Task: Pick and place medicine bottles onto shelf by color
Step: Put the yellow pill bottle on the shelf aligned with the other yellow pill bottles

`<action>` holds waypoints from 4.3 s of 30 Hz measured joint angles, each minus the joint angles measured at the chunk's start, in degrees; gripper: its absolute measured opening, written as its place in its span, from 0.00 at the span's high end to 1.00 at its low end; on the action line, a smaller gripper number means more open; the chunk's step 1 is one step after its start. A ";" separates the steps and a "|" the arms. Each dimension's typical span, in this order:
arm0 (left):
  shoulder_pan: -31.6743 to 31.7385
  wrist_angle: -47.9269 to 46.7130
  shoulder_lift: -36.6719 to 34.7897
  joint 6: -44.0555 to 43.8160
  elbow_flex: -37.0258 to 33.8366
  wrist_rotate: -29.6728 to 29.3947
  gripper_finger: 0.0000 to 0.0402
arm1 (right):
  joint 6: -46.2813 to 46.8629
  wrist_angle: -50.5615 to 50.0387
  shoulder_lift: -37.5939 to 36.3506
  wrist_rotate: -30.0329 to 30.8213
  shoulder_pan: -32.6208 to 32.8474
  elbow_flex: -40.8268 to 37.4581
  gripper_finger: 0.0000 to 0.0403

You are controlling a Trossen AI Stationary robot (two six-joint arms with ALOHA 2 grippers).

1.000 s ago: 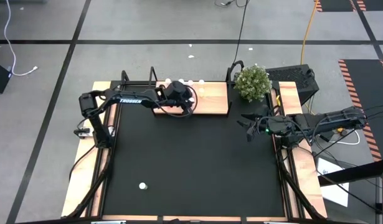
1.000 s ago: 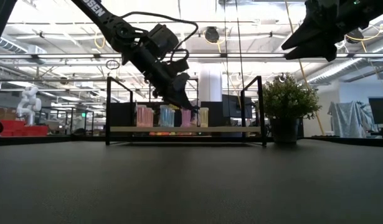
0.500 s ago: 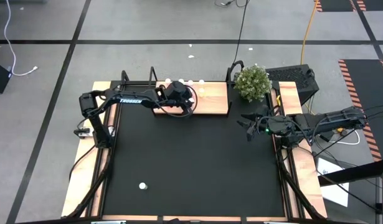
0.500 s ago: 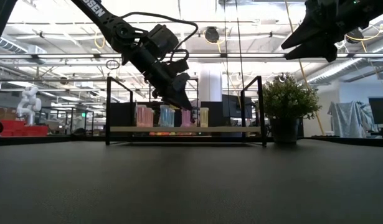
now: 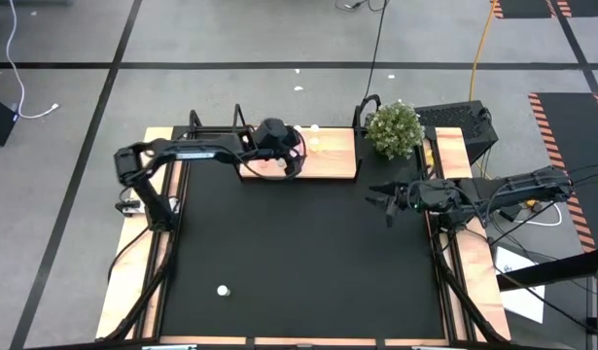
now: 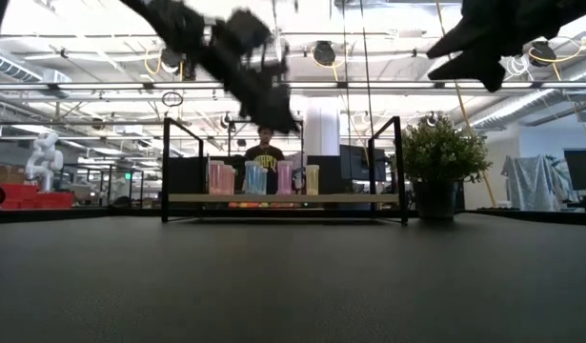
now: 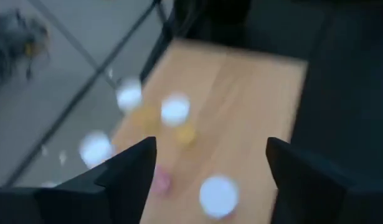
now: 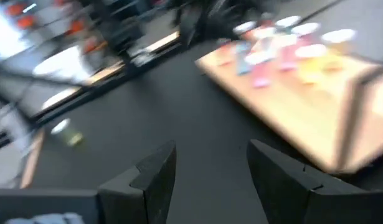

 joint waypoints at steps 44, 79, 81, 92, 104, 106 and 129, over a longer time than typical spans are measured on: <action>-60.76 -75.48 -15.62 -48.31 21.82 6.30 0.19 | -24.07 62.66 90.41 -18.62 10.10 46.16 0.50; -64.56 -86.30 -5.43 -47.91 21.80 7.16 0.19 | -29.45 48.82 124.18 -40.70 5.15 88.77 0.25; -63.82 -86.30 -5.43 -47.89 21.80 7.20 0.19 | -28.94 46.94 125.38 -41.22 5.30 90.82 0.27; -62.86 -86.30 -5.45 -48.72 21.80 8.15 0.19 | -30.25 39.92 126.51 -40.24 5.88 91.95 0.57; -61.42 -86.32 -5.73 -53.25 21.80 11.76 0.19 | -22.86 22.83 119.52 -36.39 6.34 91.49 0.77; -60.56 -86.51 -5.84 -53.02 21.97 11.84 0.19 | -22.78 17.00 116.18 -34.56 6.55 90.16 0.75; -38.87 -44.60 -2.70 -11.27 34.51 -4.19 0.19 | -5.48 23.75 41.87 -0.33 5.88 9.07 0.75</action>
